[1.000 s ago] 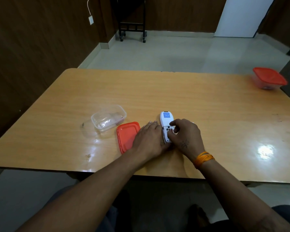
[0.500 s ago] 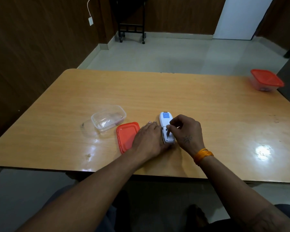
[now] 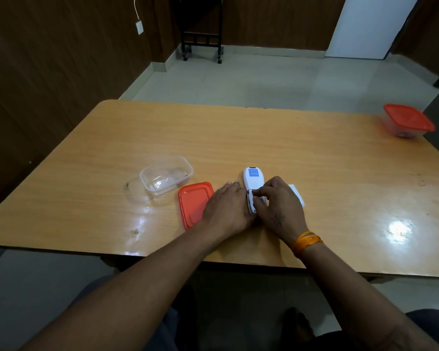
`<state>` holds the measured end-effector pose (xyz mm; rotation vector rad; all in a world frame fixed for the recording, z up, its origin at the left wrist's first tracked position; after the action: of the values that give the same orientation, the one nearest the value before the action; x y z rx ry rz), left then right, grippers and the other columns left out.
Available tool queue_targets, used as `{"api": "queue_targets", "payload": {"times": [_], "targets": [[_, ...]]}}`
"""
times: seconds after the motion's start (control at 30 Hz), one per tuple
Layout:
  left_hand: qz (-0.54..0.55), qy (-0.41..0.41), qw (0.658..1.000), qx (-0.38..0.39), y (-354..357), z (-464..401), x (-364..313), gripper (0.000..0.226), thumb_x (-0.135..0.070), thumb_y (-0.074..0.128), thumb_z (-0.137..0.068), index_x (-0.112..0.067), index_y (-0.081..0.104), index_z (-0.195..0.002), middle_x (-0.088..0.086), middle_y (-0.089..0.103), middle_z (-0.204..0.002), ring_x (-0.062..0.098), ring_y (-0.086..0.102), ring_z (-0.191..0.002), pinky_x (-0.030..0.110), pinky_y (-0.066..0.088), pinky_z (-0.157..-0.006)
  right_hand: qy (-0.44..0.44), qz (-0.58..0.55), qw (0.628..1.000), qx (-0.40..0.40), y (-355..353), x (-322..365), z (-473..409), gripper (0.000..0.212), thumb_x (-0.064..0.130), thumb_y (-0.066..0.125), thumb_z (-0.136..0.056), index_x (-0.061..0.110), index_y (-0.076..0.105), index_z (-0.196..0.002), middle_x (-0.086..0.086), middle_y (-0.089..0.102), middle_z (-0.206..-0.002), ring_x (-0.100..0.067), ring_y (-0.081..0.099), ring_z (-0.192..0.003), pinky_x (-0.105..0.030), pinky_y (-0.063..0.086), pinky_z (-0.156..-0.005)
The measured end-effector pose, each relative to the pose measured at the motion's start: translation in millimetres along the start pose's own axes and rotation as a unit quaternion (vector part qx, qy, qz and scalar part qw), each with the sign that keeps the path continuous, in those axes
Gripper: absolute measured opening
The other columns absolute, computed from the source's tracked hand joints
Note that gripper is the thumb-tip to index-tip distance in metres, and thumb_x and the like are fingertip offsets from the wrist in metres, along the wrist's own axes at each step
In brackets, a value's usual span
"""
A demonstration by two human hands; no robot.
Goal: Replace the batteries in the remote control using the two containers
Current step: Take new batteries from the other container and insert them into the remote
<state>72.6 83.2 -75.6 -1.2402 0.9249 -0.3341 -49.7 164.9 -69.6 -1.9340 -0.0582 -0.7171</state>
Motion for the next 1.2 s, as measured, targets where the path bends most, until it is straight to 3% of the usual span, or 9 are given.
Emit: {"api": "queue_targets", "payload": {"times": [0.2,0.37,0.53,0.7,0.83,0.97,1.2], "targets": [[0.022,0.009,1.000,0.005,-11.0,5.1,-6.5,0.063,-0.051,0.058,-0.094,-0.010,0.058,-0.142,0.018,0.062,-0.135,0.034,0.052,-0.135,0.040,0.022,-0.128,0.009,0.000,1.000,0.004,-3.1,1.8,-2.4,0.016,0.025,0.070,-0.093,0.017,0.080,-0.102,0.001,0.059,-0.099,-0.021,0.062,-0.088,-0.030,0.041,-0.069],[0.034,-0.005,0.999,-0.002,-37.4,16.2,-7.5,0.073,-0.050,0.069,-0.091,-0.015,0.049,-0.152,0.018,0.040,-0.163,0.030,0.028,-0.157,0.033,0.014,-0.127,0.019,-0.012,0.998,-0.052,-4.2,12.9,-1.2,0.013,0.027,0.072,-0.092,0.017,0.075,-0.099,-0.001,0.063,-0.098,-0.022,0.064,-0.081,-0.033,0.045,-0.067],[0.008,-0.058,0.998,-0.037,-77.7,37.3,25.1,0.093,-0.061,0.079,-0.080,-0.013,0.048,-0.154,0.009,0.036,-0.168,0.025,0.027,-0.157,0.034,0.025,-0.123,-0.015,-0.053,0.994,-0.097,-3.8,43.3,-16.1,0.010,0.020,0.074,-0.089,0.015,0.076,-0.098,-0.001,0.065,-0.094,-0.021,0.065,-0.071,-0.031,0.047,-0.066],[0.008,-0.141,0.985,-0.097,-115.4,63.8,88.1,0.108,-0.064,0.080,-0.077,-0.012,0.037,-0.160,0.007,0.034,-0.169,0.026,0.021,-0.159,0.037,0.023,-0.125,-0.088,-0.048,0.995,-0.013,11.9,89.2,-46.2,0.015,0.028,0.074,-0.089,0.023,0.076,-0.103,0.005,0.069,-0.094,-0.013,0.064,-0.075,-0.033,0.052,-0.072],[0.009,-0.212,0.975,-0.060,-121.0,74.6,130.1,0.131,-0.075,0.080,-0.068,-0.011,0.020,-0.165,0.007,0.021,-0.173,0.026,0.010,-0.162,0.042,0.022,-0.127,-0.155,-0.033,0.985,0.073,29.9,127.7,-71.6,0.017,0.025,0.075,-0.089,0.020,0.076,-0.105,0.000,0.073,-0.098,-0.020,0.069,-0.083,-0.037,0.055,-0.077],[-0.022,-0.258,0.965,-0.037,-117.4,71.5,159.1,0.137,-0.080,0.080,-0.060,-0.009,0.023,-0.162,0.009,0.028,-0.170,0.031,0.013,-0.161,0.047,0.028,-0.124,-0.209,0.036,0.968,0.137,45.8,153.9,-99.3,0.018,0.024,0.073,-0.091,0.022,0.077,-0.108,-0.001,0.075,-0.106,-0.025,0.068,-0.097,-0.036,0.053,-0.078],[-0.025,-0.287,0.957,0.024,-102.3,62.0,183.8,0.140,-0.081,0.080,-0.059,-0.014,0.017,-0.165,0.009,0.005,-0.176,0.030,0.004,-0.162,0.052,0.014,-0.128,-0.310,0.247,0.880,0.260,69.7,183.5,-129.0,0.025,0.019,0.075,-0.090,0.027,0.074,-0.114,-0.002,0.075,-0.115,-0.030,0.070,-0.106,-0.039,0.057,-0.081]]}}
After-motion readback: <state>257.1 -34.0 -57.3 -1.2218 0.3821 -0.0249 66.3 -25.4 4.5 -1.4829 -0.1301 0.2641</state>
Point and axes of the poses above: each hand's wrist, its own z-axis away from the middle knuckle, its own y-axis out of the palm, x = y × z, the point moved 3 cm from there along -z, towards the middle knuckle
